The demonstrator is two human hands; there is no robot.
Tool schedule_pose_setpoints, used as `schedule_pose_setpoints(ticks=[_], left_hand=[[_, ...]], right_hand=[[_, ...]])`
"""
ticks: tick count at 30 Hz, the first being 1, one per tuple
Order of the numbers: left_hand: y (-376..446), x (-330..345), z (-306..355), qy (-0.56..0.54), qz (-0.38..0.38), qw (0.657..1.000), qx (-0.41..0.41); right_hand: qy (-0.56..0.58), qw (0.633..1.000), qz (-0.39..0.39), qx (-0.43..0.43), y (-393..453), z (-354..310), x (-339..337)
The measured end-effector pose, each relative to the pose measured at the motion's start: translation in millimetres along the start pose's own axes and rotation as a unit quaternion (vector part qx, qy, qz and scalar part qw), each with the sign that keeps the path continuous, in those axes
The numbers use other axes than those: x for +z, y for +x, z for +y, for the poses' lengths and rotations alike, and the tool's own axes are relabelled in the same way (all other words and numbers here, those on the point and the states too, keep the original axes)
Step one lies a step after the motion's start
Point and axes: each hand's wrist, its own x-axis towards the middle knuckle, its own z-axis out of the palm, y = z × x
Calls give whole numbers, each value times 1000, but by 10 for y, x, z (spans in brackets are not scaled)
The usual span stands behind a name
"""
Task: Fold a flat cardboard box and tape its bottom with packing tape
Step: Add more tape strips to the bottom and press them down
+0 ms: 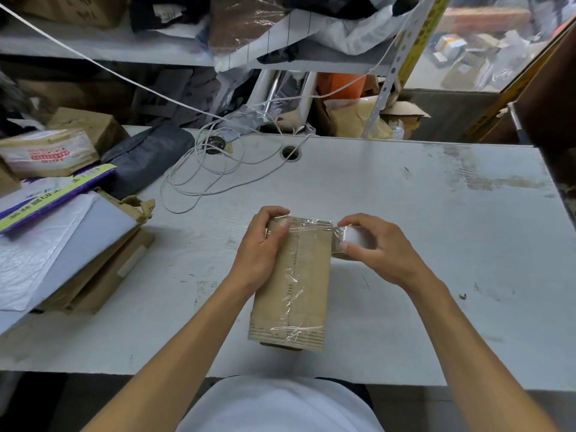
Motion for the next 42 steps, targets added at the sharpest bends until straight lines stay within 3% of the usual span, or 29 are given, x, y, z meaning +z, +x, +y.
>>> schedule_pose_setpoints(ticks=[7, 11, 14, 18, 23, 33, 42], left_hand=[[121, 34, 19, -23, 64, 997, -44], [94, 49, -171, 48, 92, 992, -68], [97, 131, -169, 99, 75, 991, -52], [35, 181, -166, 71, 59, 991, -99], [-6, 101, -259, 124, 79, 987, -72], [56, 80, -354, 152, 58, 985, -62], [23, 75, -342, 142, 58, 986, -66]], right_hand=[[6, 999, 33, 13, -41, -2, 97], [-1, 999, 0, 50, -79, 121, 224], [6, 998, 23, 50, -31, 150, 281], [16, 998, 23, 47, 23, 118, 236], [-5, 999, -15, 41, -21, 107, 287], [-23, 984, -133, 120, 267, 117, 161], [-80, 985, -102, 115, 323, 199, 401]])
